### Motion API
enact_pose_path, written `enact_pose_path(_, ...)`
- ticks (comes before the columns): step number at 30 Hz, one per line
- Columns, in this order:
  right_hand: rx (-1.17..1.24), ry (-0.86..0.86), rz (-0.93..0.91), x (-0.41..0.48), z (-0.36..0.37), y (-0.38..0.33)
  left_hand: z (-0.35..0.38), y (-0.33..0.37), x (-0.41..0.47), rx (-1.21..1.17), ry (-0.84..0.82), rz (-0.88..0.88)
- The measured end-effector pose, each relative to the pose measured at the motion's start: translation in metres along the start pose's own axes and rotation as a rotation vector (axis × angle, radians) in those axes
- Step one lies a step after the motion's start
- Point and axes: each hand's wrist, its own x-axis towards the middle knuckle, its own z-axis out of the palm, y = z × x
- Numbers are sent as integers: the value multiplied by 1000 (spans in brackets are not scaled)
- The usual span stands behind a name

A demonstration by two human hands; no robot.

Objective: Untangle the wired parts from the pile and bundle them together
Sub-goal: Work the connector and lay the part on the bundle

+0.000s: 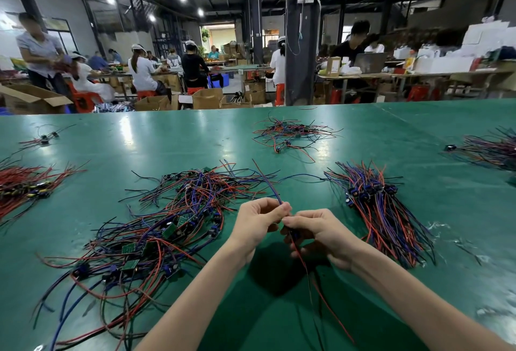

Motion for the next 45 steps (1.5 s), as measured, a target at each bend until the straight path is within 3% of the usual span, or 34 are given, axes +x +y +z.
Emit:
enact_pose_path(6,-35,101,-5,1,4,3,-1,-5,1,341,24,283)
enact_pose_path(10,-23,126,-8,2,8,3,-5,-6,4,456,140,397)
enact_pose_path(21,-54,85,-48,-2,14,5,-42,-3,20,608,480,476)
enact_pose_path(25,-85,68,-54,-3,16,4,-48,-3,22,623,521,497)
enact_pose_path(36,-108,55,-92,-2,16,6,-47,-4,24,453,483,381)
enact_pose_path(42,-84,162,-155,2,12,9,-32,-3,20,40,330,115)
enact_pose_path(45,-72,185,-170,4,12,8,-13,-6,13,64,111,-32)
